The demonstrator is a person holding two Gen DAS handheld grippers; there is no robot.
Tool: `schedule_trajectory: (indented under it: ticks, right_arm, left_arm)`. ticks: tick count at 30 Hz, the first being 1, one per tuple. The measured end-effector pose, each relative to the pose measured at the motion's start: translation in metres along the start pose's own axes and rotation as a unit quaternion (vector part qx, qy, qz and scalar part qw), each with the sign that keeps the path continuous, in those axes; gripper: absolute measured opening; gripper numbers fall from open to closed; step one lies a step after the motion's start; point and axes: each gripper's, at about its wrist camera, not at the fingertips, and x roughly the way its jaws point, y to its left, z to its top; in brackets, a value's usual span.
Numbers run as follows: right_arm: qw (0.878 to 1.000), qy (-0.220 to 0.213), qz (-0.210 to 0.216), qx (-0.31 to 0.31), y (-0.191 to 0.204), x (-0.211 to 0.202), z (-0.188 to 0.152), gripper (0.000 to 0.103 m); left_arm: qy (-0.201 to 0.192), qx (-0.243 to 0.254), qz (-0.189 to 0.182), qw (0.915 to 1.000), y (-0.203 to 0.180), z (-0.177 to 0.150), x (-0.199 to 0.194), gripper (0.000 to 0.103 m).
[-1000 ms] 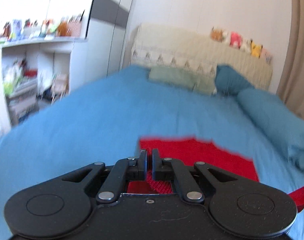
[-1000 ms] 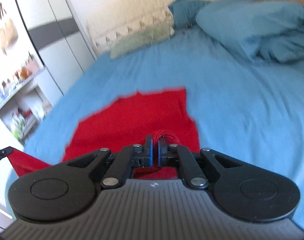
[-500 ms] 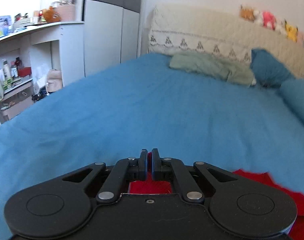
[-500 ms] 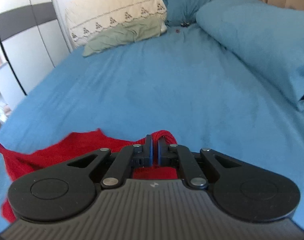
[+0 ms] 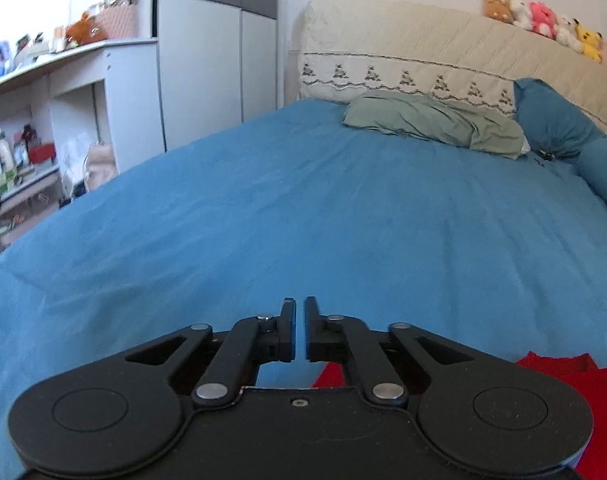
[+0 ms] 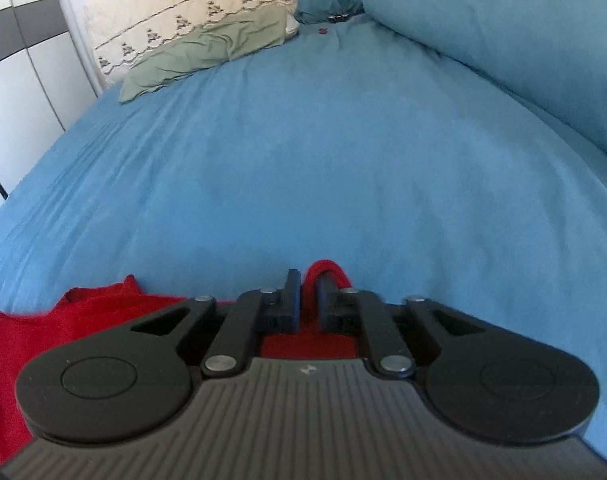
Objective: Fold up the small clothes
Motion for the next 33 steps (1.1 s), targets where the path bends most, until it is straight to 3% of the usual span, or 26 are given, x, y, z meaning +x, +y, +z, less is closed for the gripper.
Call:
schedule_trajectory:
  ticks: [1, 2, 3, 5, 7, 9, 12, 18, 20, 25, 30, 33]
  right_arm:
    - [1.000, -0.011, -0.002, -0.004, 0.001, -0.007, 0.000, 0.086]
    - [0.999, -0.033, -0.011, -0.016, 0.004, -0.021, -0.003, 0.100]
    - [0.998, -0.058, -0.008, -0.034, 0.006, -0.034, -0.006, 0.103]
    - [0.994, -0.078, 0.017, -0.080, 0.011, -0.059, -0.014, 0.103]
    - [0.989, -0.079, 0.040, -0.121, 0.016, -0.082, -0.030, 0.103]
    - [0.985, -0.064, 0.062, -0.151, 0.019, -0.097, -0.052, 0.103]
    - [0.980, -0.032, 0.078, -0.179, 0.021, -0.105, -0.089, 0.103]
    - [0.985, 0.042, 0.046, -0.160, -0.009, -0.095, -0.140, 0.103]
    - [0.986, 0.035, 0.033, -0.157, -0.021, -0.104, -0.151, 0.103]
    - [0.990, 0.033, 0.028, -0.137, -0.032, -0.118, -0.162, 0.103]
    - [0.989, -0.013, 0.020, -0.147, -0.016, -0.161, -0.143, 0.103]
    - [0.989, -0.002, 0.009, -0.149, -0.007, -0.188, -0.144, 0.103]
  left_arm:
    - [-0.003, -0.002, -0.003, 1.0000, 0.003, 0.001, -0.005, 0.028]
    - [-0.008, 0.002, -0.006, 1.0000, 0.006, 0.001, -0.013, 0.061]
    - [-0.015, 0.014, -0.011, 0.9997, 0.008, 0.001, -0.022, 0.079]
    - [-0.044, 0.046, -0.032, 0.9975, 0.009, -0.003, -0.048, 0.083]
    - [-0.040, 0.074, -0.068, 0.9941, 0.009, -0.011, -0.074, 0.094]
    - [-0.018, 0.080, -0.118, 0.9896, 0.011, -0.026, -0.092, 0.094]
    - [0.026, 0.086, -0.157, 0.9835, 0.009, -0.055, -0.102, 0.094]
    - [0.104, 0.093, -0.162, 0.9769, 0.008, -0.111, -0.092, 0.094]
    - [0.087, 0.116, -0.160, 0.9765, 0.010, -0.120, -0.096, 0.095]
    - [0.109, 0.127, -0.148, 0.9748, 0.007, -0.118, -0.103, 0.098]
    - [0.070, 0.126, -0.101, 0.9844, 0.013, -0.101, -0.133, 0.098]
    - [0.061, 0.116, -0.097, 0.9866, 0.021, -0.100, -0.155, 0.101]
